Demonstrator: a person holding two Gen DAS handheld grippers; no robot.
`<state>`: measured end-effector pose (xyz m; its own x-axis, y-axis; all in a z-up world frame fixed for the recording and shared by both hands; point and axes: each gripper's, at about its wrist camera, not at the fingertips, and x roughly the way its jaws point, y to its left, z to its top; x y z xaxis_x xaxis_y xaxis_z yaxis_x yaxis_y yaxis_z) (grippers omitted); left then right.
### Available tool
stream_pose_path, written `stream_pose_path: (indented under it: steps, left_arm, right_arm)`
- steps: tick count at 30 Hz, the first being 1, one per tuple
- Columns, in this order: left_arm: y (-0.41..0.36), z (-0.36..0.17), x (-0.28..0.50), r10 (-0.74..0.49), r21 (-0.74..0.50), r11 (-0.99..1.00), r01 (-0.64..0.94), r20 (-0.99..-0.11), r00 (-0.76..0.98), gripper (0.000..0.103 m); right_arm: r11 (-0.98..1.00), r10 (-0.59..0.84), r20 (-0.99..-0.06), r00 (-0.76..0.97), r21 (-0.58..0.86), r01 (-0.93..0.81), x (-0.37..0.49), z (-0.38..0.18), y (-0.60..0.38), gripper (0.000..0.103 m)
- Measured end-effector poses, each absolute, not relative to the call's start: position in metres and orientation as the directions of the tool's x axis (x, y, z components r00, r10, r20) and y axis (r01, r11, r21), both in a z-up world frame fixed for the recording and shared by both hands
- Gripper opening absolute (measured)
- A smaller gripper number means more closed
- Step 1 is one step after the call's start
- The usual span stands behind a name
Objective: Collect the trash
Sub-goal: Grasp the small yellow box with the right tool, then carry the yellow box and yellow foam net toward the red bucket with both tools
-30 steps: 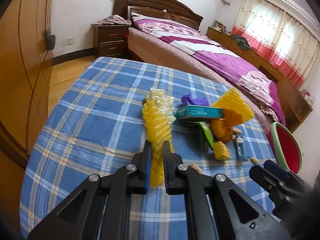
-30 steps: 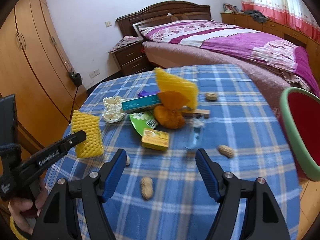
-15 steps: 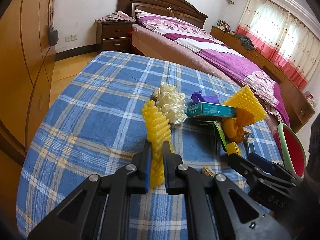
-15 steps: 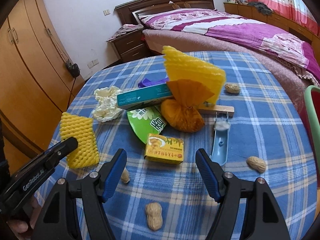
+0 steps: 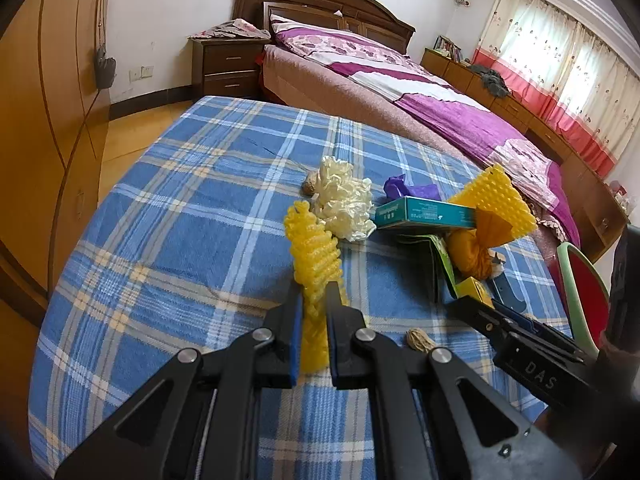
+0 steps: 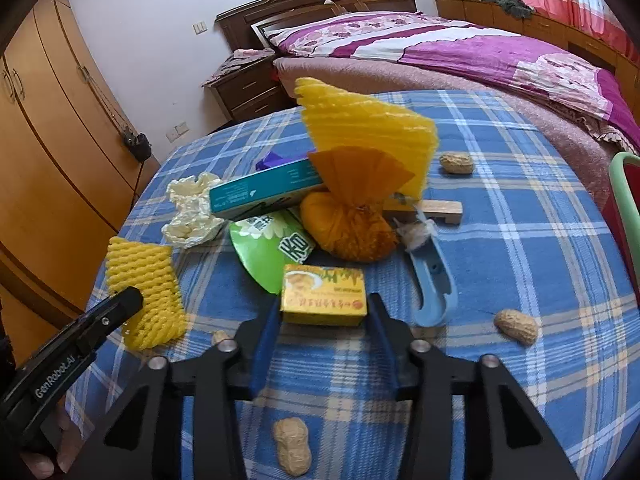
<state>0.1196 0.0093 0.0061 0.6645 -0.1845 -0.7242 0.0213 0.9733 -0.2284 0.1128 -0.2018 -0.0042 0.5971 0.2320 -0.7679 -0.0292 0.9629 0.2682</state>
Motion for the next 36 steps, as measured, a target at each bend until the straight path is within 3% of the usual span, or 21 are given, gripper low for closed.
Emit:
stream_pose_path:
  steps: [12, 36]
  left_arm:
    - [0.006, 0.015, 0.11, -0.198, -0.235, 0.971, 0.038, -0.707, 0.679, 0.009]
    - [-0.025, 0.061, 0.071, -0.276, -0.249, 0.957, 0.147, -0.639, 0.718, 0.009]
  right_arm:
    - [0.956, 0.252, -0.757, 0.603, 0.292, -0.033, 0.097, 0.003, -0.208, 0.045]
    - [0.957, 0.212, -0.648, 0.732, 0.291, -0.019, 0.014, 0.065, -0.252, 0.045]
